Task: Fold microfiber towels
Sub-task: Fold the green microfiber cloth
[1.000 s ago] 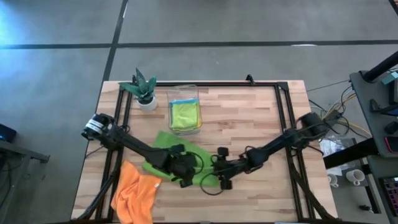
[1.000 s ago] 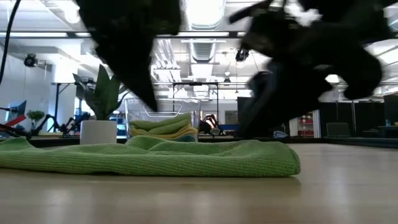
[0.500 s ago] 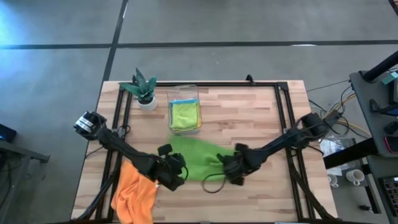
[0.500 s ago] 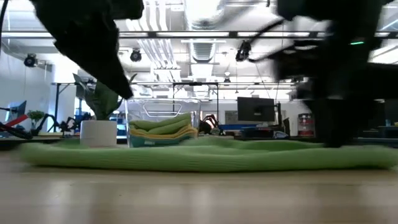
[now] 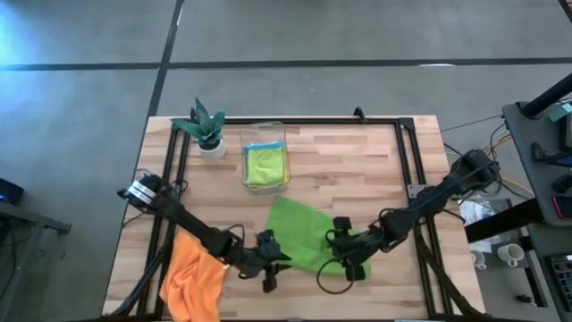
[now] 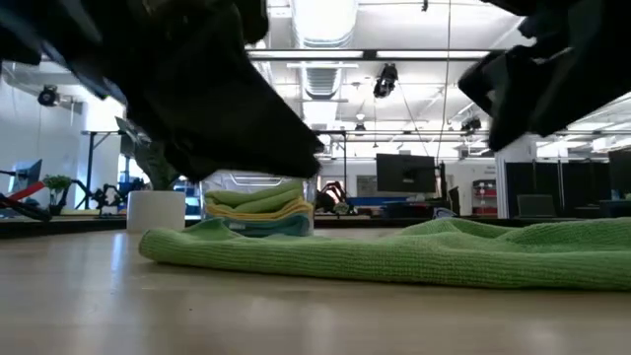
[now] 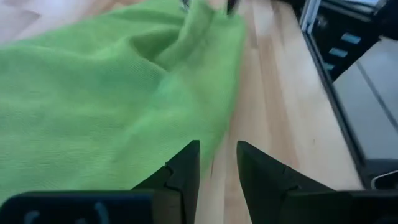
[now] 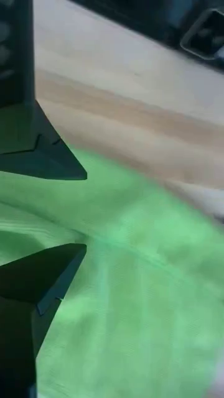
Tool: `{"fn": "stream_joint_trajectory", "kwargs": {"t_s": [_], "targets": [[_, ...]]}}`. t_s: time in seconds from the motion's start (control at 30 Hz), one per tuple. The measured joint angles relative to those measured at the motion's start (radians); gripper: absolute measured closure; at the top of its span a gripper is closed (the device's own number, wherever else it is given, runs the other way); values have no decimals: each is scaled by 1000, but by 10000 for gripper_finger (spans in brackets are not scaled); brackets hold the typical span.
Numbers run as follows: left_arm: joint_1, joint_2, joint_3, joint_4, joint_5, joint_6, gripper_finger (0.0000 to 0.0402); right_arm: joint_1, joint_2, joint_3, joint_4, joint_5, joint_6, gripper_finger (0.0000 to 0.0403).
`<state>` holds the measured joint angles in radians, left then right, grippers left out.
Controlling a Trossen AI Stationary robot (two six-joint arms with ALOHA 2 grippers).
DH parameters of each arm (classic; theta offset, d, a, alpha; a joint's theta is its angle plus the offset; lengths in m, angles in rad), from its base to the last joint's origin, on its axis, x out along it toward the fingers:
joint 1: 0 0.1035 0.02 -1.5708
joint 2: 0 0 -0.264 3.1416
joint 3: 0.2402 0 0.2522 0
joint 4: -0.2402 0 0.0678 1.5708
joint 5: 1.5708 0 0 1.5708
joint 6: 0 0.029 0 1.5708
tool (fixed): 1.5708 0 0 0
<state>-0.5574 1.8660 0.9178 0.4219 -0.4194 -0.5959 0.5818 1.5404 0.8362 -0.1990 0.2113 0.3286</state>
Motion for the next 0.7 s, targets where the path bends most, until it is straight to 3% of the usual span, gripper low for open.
{"fn": "stream_joint_trajectory", "kwargs": {"t_s": [0.2,0.43,0.53,0.7], "targets": [[5,140,44,-32,-4,-47,311,4,-4,-64,33,136,-31,227],[64,195,94,-26,-9,-67,311,-2,114,-134,141,208,-70,227],[84,187,93,-41,-3,28,311,-6,151,-115,106,129,-7,227],[114,103,93,-210,106,184,311,16,134,-72,-45,-127,202,227]]}}
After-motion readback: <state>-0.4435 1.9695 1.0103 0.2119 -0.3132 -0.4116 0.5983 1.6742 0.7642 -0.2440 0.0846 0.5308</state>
